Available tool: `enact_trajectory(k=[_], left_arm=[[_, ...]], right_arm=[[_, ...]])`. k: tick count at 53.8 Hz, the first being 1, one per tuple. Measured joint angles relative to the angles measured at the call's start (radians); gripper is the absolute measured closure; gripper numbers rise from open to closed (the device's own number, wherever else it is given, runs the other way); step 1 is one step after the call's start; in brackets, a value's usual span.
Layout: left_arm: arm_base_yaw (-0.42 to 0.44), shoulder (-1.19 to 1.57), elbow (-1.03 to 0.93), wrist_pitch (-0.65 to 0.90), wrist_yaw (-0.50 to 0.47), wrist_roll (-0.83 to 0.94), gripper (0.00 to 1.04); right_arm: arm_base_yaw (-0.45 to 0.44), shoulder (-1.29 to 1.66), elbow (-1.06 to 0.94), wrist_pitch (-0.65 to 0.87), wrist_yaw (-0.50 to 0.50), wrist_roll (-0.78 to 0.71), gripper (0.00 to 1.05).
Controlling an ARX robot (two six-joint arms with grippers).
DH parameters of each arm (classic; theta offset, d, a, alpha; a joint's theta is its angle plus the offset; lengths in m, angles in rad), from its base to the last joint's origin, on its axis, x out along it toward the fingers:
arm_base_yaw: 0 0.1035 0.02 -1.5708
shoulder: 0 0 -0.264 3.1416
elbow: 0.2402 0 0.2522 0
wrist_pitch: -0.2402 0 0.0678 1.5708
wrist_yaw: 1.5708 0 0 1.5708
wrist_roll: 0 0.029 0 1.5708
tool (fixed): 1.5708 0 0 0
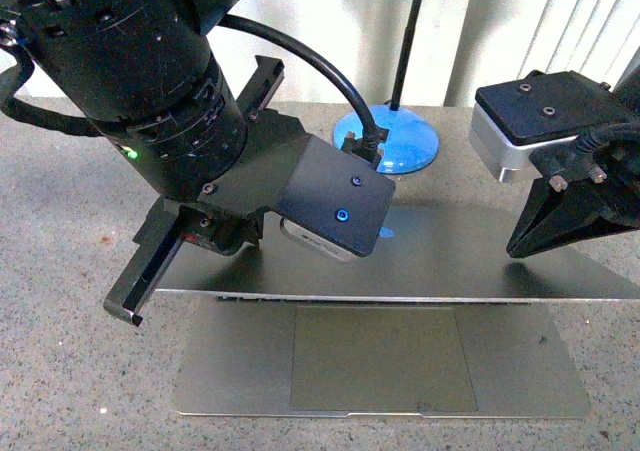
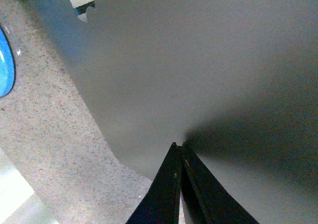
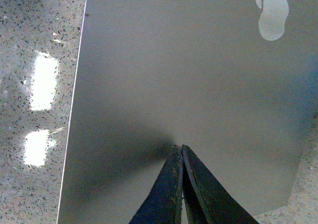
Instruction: Close laptop
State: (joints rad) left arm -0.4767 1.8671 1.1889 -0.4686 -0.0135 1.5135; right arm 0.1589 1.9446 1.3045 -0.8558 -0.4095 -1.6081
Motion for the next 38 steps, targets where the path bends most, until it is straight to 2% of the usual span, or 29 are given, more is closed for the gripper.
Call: enact_trajectory(k=[38], left_arm=[[-0.040, 0.026, -0.205, 0.154, 0.056, -0.069, 1.01]], right_arm=[[-0.002, 0.040, -0.177, 0.171, -0.059, 0.046, 1.02]])
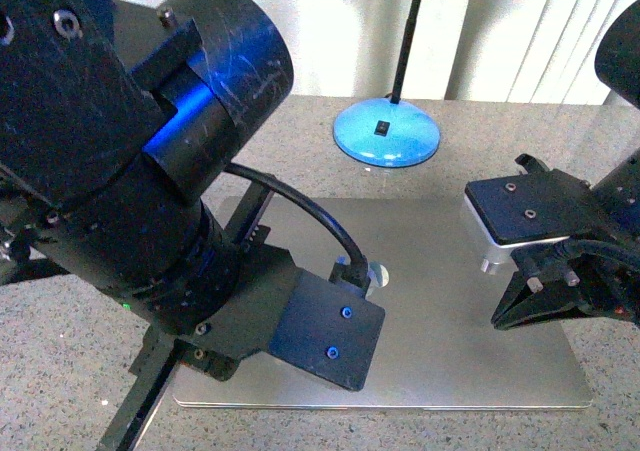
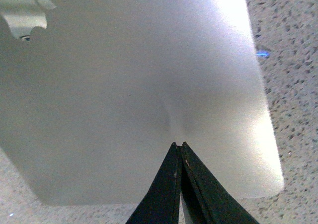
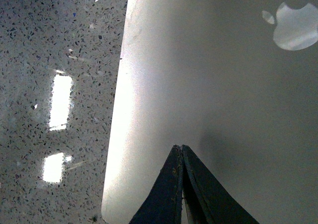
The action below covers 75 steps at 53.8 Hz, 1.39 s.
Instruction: Close laptop
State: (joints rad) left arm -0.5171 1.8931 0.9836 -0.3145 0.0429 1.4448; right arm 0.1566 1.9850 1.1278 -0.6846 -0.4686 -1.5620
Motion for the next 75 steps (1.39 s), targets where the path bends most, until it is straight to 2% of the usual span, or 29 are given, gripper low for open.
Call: enact_trajectory(k=[30, 37, 47, 60, 69, 75], left_arm=[[-0.018, 0.011, -0.021, 0.027, 0.013, -0.026, 1.01], [-0.012, -0.008, -0.021, 0.049, 0.017, -0.037, 1.01], [0.009, -0.063, -0.021, 0.180, 0.060, -0.104, 1.01], [0.071, -0.190, -0.026, 0.390, 0.124, -0.297, 1.01], [0.135, -0.309, -0.058, 0.500, 0.159, -0.484, 1.01], [0.198, -0.404, -0.093, 0.579, 0.175, -0.619, 1.01]], right_arm=[[-0.005, 0.034, -0.058, 0.070, -0.006, 0.029, 1.02], [-0.004, 0.024, -0.058, 0.097, -0.037, 0.045, 1.02], [-0.004, -0.029, -0.058, 0.194, -0.114, 0.101, 1.02], [-0.005, -0.173, -0.105, 0.461, -0.204, 0.258, 1.02], [-0.005, -0.275, -0.160, 0.739, -0.203, 0.438, 1.02], [-0.005, -0.359, -0.200, 0.953, -0.165, 0.628, 1.02]])
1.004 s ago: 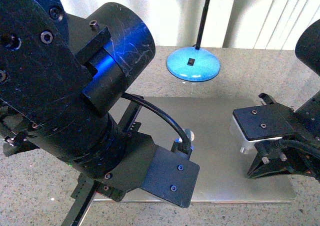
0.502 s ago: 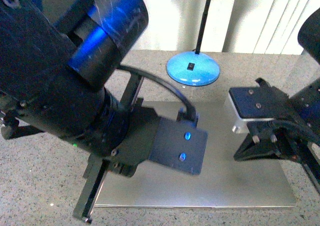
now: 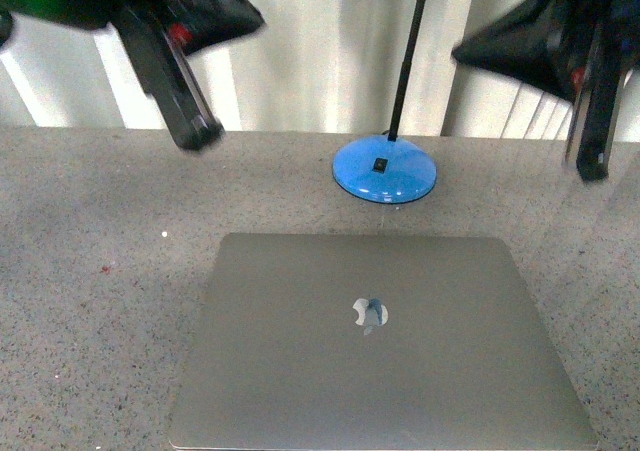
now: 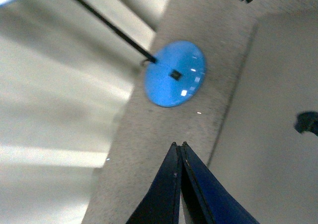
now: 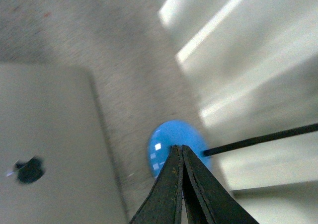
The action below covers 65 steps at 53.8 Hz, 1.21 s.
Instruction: Close laptop
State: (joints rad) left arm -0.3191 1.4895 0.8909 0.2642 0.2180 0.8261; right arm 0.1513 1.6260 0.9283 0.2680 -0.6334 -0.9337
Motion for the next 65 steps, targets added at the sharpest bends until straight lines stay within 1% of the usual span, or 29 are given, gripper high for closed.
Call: enact_trajectory(k=[7, 12, 16, 18, 19, 20, 21, 22, 24, 26, 32, 41, 42, 45, 51, 65], left_arm=[[0.090, -0.119, -0.062, 0.076, 0.010, -0.182, 1.01], [0.162, -0.203, -0.117, 0.111, 0.002, -0.285, 1.01], [0.265, -0.304, -0.198, 0.132, -0.006, -0.423, 1.01], [0.308, -0.347, -0.234, 0.141, -0.015, -0.498, 1.01], [0.312, -0.364, -0.254, 0.161, -0.053, -0.536, 1.01], [0.316, -0.394, -0.288, 0.199, -0.125, -0.586, 1.01], [0.319, -0.418, -0.313, 0.215, -0.160, -0.632, 1.01], [0.319, -0.458, -0.352, 0.223, -0.200, -0.682, 1.01], [0.319, -0.514, -0.406, 0.222, -0.215, -0.726, 1.01], [0.319, -0.566, -0.459, 0.221, -0.216, -0.753, 1.01], [0.319, -0.647, -0.547, 0.236, -0.217, -0.795, 1.01], [0.318, -0.719, -0.648, 0.249, -0.217, -0.811, 1.01], [0.318, -0.729, -0.658, 0.249, -0.217, -0.812, 1.01], [0.319, -0.753, -0.681, 0.249, -0.219, -0.814, 1.01], [0.319, -0.808, -0.726, 0.248, -0.219, -0.820, 1.01], [0.319, -0.953, -0.809, 0.185, -0.219, -0.824, 1.01]], right_arm=[[-0.005, -0.120, -0.039, 0.235, 0.107, 0.247, 1.02], [-0.013, -0.208, -0.065, 0.326, 0.185, 0.410, 1.02], [-0.024, -0.319, -0.101, 0.356, 0.289, 0.558, 1.02], [-0.029, -0.367, -0.117, 0.355, 0.336, 0.603, 1.02], [-0.031, -0.384, -0.122, 0.351, 0.355, 0.615, 1.02], [-0.027, -0.413, -0.123, 0.314, 0.422, 0.654, 1.02], [-0.023, -0.437, -0.122, 0.261, 0.492, 0.686, 1.02], [-0.023, -0.476, -0.127, 0.180, 0.591, 0.739, 1.02], [-0.026, -0.530, -0.158, 0.098, 0.681, 0.798, 1.02], [-0.034, -0.584, -0.208, 0.062, 0.719, 0.835, 1.02], [-0.056, -0.689, -0.341, 0.099, 0.728, 0.894, 1.02], [-0.077, -0.770, -0.503, 0.160, 0.706, 0.916, 1.02], [-0.082, -0.779, -0.517, 0.164, 0.701, 0.916, 1.02], [-0.119, -0.808, -0.568, 0.179, 0.636, 0.916, 1.02], [-0.148, -0.861, -0.636, 0.198, 0.637, 0.920, 1.02], [-0.151, -1.003, -0.777, 0.198, 0.632, 0.921, 1.02]])
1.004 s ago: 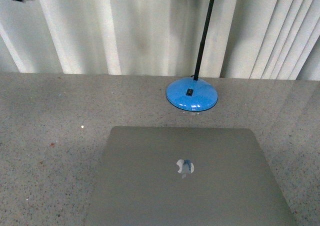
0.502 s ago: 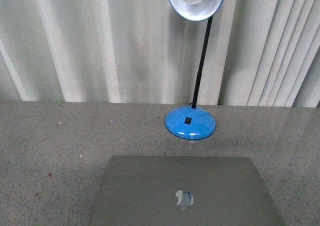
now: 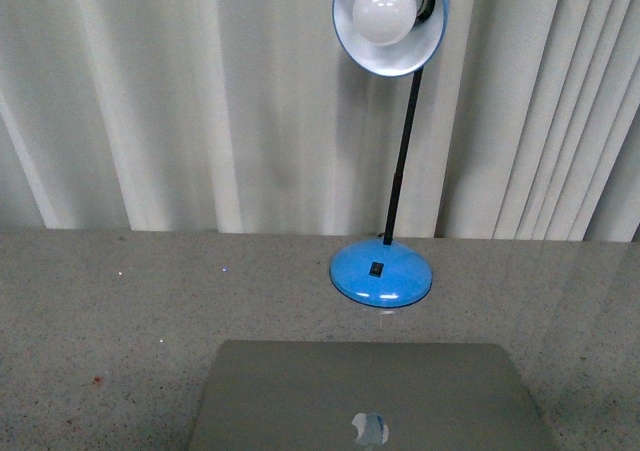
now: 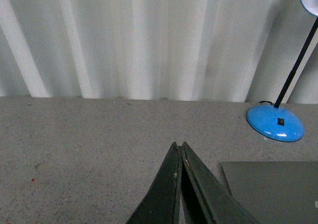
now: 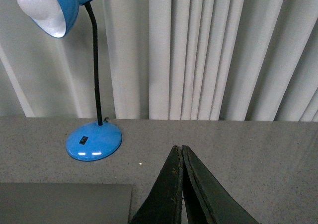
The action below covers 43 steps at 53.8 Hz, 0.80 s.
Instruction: Close laptop
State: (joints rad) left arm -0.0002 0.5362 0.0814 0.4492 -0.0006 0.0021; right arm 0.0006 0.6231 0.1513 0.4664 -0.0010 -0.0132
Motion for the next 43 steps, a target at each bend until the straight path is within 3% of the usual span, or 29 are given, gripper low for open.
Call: enact_trajectory(k=[43], left_arm=[[0.000, -0.302, -0.054, -0.210, 0.000, -0.003, 1.01]], right_arm=[[0.000, -0.313, -0.145, -0.155, 0.000, 0.002, 1.02]])
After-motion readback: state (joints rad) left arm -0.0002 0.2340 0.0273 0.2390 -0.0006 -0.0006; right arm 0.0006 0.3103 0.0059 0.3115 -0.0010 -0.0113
